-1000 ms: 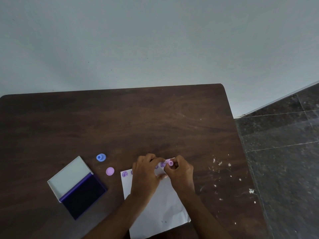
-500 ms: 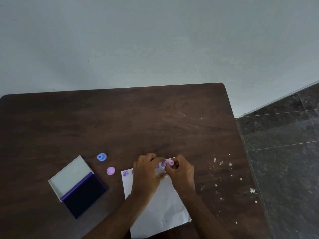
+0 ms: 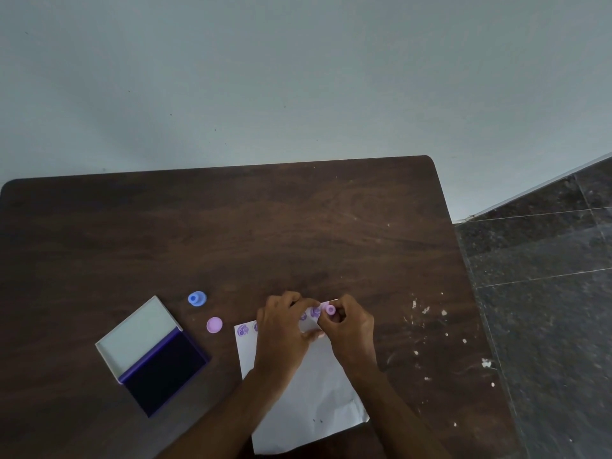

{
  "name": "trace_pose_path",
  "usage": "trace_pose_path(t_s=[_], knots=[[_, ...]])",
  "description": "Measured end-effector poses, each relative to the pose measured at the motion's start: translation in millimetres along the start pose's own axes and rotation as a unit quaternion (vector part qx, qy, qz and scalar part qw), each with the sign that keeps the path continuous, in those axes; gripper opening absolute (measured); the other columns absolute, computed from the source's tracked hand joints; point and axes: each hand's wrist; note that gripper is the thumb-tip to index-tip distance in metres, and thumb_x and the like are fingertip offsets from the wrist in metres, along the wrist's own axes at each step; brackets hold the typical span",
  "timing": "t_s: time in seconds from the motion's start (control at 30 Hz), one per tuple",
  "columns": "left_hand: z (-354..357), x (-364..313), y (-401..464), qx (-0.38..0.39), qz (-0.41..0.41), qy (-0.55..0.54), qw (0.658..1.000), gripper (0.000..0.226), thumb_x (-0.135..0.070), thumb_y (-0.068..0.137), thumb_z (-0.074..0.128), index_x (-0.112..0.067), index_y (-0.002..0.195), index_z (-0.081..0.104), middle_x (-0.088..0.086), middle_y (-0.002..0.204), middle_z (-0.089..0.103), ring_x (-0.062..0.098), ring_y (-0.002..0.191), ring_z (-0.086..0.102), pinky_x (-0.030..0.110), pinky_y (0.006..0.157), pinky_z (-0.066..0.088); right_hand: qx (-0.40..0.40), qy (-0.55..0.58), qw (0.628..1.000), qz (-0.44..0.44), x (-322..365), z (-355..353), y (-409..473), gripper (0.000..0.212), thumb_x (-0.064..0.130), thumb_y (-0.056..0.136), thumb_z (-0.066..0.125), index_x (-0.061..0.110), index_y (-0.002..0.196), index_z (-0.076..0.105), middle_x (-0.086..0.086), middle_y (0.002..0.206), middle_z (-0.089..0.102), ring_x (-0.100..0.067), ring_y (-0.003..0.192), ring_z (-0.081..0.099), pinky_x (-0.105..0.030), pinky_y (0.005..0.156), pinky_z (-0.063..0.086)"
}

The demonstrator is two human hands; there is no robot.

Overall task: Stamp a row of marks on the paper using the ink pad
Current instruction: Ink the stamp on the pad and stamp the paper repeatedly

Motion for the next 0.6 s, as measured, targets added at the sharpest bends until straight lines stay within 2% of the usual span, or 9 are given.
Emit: trace_pose_path(t_s=[0.17,0.33,0.47,0.6], knots=[[1.1,-0.2,-0.1,-0.004,-0.004,-0.004,1.000,0.046,-0.051,0.059,0.083,-0.031,0.098,0.069,-0.009,0.101,0.068,0.011,0.090,0.056,0.021,0.080,0.038,-0.010,0.015,1.000,-0.002,-0.1,0.6,-1.1,0.015,0.020,0.079,0.077,0.012,0.077,0.065,0.009,0.067,0.063,-0.007,0.057,0.062,-0.004,0.052,0.046],[1.5,-3.0,-1.1,-0.001,-0.006,0.001,1.000,0.047,-0.052,0.059,0.083,-0.031,0.099,0.068,-0.010,0.102,0.068,0.009,0.090,0.055,0.018,0.081,0.036,0.003,0.016,1.000,0.018,5.1,-1.9,0.2,0.017,0.023,0.080,0.076,0.010,0.076,0.065,0.004,0.068,0.066,-0.008,0.057,0.061,-0.005,0.050,0.045],[-4.0,-6.1,-1.0,0.016,-0.007,0.008,1.000,0.048,-0.052,0.061,0.082,-0.032,0.101,0.066,-0.009,0.106,0.066,0.011,0.093,0.055,0.019,0.083,0.035,-0.009,0.012,0.999,0.047,13.0,-15.3,-7.4,0.011,0.027,0.082,0.073,0.017,0.078,0.070,0.014,0.066,0.065,-0.007,0.058,0.062,-0.002,0.051,0.044],[-11.5,-6.2,2.8,0.023,0.005,0.016,1.000,0.054,-0.055,0.063,0.078,-0.032,0.110,0.063,-0.009,0.114,0.064,0.011,0.099,0.054,0.021,0.086,0.034,-0.058,0.120,0.983,0.126,15.5,-31.5,-24.6,0.007,0.036,0.079,0.075,0.029,0.077,0.073,0.015,0.066,0.072,-0.008,0.058,0.068,-0.012,0.048,0.051]])
Point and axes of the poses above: each hand's wrist, its own y-axis towards the middle knuckle, its own z-axis out of the palm, x = y × z
